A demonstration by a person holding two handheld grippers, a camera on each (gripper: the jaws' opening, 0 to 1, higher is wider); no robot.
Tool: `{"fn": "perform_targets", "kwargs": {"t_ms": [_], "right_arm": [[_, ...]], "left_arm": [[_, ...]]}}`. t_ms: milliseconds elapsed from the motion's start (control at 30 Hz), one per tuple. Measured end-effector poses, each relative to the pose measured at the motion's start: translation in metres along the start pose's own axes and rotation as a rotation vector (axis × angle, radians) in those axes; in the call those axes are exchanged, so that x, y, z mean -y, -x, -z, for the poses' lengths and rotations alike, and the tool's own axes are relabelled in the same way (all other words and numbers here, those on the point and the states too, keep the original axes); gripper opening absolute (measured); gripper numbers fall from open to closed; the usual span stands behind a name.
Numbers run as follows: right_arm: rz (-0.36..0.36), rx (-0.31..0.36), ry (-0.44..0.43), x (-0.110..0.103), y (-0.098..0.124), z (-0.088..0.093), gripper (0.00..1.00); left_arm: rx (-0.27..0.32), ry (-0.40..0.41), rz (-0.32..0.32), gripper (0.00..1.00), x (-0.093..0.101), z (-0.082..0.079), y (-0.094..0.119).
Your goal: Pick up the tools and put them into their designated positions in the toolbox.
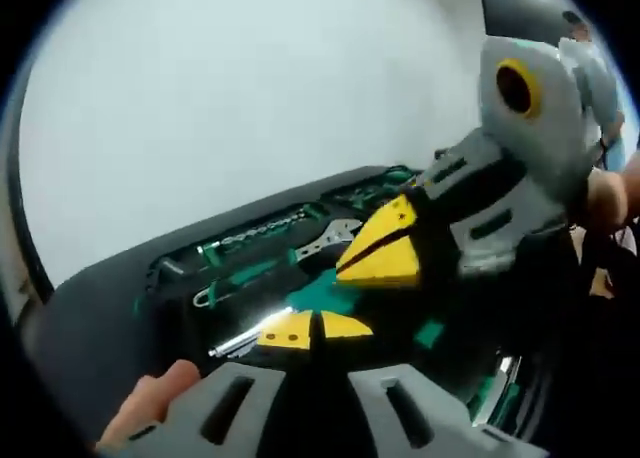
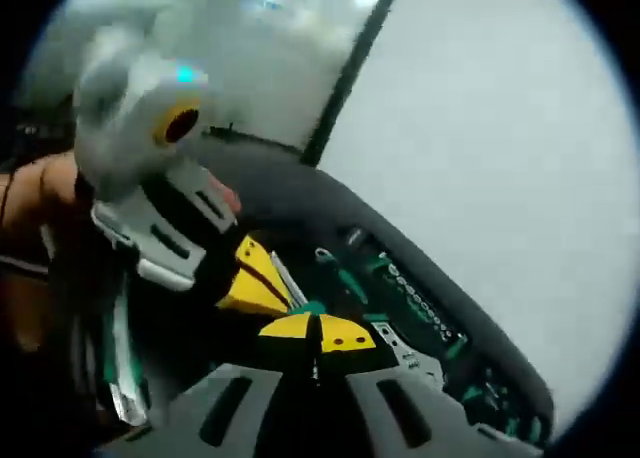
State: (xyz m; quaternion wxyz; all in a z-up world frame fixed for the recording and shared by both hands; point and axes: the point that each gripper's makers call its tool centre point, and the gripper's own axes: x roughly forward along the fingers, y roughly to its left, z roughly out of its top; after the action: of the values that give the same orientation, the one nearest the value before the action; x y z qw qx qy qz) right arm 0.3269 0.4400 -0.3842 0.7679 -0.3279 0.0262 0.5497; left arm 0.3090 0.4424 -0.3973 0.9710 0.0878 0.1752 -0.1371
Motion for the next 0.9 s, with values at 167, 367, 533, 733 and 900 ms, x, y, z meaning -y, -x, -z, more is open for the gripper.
{"fn": "perform_targets", "kwargs": {"t_ms": [167,367,533,733,900], "right_arm": [[-0.14,-0.036,-0.115,-0.008,-0.008,0.003,0.0],[-0.127,-0.058,-0.114,-0.01,-0.007,0.005,0.0],[-0.106,-0.077,-0.059,-0.01,-0.011,0.003,0.0],[-0.27,-0.234,-0.084,-0.012,-0.003,0.009,0.0],[-0.336,-0.363,0.071,-0.009,-0.001,0.017,0.0]], "left_arm": [[-0.06,0.112,0.037,0.02,0.001,0.004,0.001],[-0.091,0.061,0.046,0.02,0.004,0.004,0.002],[-0.2,0.099,-0.028,0.03,-0.006,0.008,0.009],[-0.186,0.094,0.068,0.03,0.007,0.005,-0.002],[-0.237,0.076,0.097,0.03,0.004,0.002,-0.008]]}}
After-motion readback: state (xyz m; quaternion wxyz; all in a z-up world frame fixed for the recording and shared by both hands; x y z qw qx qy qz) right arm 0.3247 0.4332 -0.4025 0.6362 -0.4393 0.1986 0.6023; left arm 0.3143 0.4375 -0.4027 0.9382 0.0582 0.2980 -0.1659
